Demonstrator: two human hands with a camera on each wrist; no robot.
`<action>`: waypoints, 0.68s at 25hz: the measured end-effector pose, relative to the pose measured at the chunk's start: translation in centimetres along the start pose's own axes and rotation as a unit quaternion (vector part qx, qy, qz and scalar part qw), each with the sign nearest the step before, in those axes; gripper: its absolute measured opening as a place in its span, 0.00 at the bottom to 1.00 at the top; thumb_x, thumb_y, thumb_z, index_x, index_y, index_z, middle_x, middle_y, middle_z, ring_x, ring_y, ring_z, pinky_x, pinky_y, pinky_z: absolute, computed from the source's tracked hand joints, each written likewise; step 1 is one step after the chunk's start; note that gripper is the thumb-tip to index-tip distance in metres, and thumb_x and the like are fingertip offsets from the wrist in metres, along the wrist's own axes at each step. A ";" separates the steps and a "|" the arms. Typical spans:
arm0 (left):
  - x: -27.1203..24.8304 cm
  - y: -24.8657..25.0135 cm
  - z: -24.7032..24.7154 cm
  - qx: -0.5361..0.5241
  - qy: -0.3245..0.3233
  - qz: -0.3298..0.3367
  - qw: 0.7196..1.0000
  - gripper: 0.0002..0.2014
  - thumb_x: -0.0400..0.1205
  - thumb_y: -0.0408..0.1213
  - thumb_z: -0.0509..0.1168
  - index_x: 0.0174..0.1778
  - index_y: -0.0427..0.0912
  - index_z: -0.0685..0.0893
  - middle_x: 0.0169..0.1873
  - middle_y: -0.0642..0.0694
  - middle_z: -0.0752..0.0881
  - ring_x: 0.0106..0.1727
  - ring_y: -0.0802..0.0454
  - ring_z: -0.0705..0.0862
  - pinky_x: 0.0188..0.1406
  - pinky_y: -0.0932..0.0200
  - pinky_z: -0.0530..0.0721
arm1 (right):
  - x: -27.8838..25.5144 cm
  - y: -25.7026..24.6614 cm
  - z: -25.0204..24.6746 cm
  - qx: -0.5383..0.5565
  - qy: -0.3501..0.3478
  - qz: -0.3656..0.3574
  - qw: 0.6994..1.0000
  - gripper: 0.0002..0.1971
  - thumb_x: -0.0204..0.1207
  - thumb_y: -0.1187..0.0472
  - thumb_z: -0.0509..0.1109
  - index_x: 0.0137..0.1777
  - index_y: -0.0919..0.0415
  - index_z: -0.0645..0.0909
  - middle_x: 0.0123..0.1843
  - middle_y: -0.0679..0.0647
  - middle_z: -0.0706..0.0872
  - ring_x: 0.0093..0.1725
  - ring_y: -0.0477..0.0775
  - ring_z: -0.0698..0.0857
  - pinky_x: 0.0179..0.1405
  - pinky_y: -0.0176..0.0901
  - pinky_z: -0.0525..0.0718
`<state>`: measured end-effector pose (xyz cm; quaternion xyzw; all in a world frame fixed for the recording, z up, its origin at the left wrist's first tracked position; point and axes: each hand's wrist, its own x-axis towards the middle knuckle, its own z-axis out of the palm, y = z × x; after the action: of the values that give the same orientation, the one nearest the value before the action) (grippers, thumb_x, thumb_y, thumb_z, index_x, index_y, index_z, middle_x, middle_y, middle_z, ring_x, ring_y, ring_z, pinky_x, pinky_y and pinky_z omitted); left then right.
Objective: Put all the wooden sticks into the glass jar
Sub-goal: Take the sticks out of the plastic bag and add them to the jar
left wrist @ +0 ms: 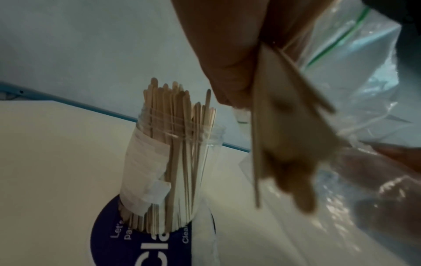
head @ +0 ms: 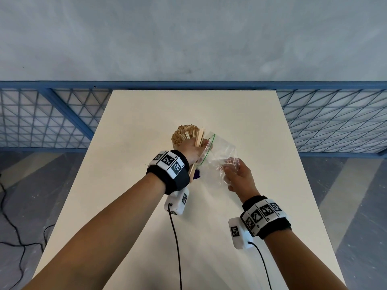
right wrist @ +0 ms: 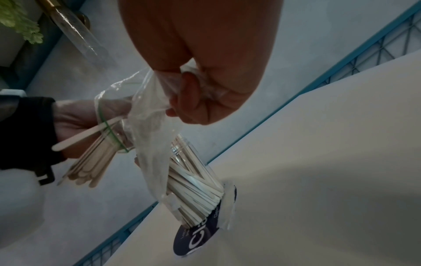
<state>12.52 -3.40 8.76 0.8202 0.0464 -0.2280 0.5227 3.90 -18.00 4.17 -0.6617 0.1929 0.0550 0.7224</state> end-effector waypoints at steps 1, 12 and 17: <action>0.0 -0.1 0.2 -0.001 0.006 0.002 1.000 0.09 0.79 0.42 0.67 0.48 0.41 0.85 0.33 0.50 0.82 0.34 0.53 0.80 0.27 0.74 0.81 | 0.0 -0.1 0.1 0.001 0.001 -0.007 1.000 0.09 0.77 0.70 0.63 0.48 0.55 0.77 0.32 0.49 0.78 0.16 0.37 0.70 0.14 0.30 0.65; -0.7 1.9 -1.4 -0.196 0.094 0.007 0.976 0.15 0.85 0.41 0.56 0.33 0.43 0.78 0.28 0.50 0.78 0.24 0.58 0.72 0.25 0.65 0.74 | 0.1 0.7 -0.3 -0.013 -0.015 -0.011 1.000 0.07 0.80 0.70 0.60 0.50 0.58 0.74 0.37 0.50 0.83 0.16 0.39 0.70 0.12 0.27 0.65; 2.7 3.6 -4.6 -0.334 0.265 0.031 0.904 0.18 0.85 0.47 0.53 0.29 0.48 0.74 0.25 0.53 0.75 0.25 0.57 0.72 0.30 0.60 0.73 | -0.2 2.1 -1.7 -0.039 0.012 0.027 0.999 0.12 0.80 0.70 0.59 0.44 0.51 0.75 0.37 0.51 0.82 0.16 0.37 0.72 0.14 0.25 0.67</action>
<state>17.59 -1.48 12.25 0.6285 0.2311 0.0432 0.7414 2.70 -19.40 2.19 -0.6848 0.2167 0.0739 0.6918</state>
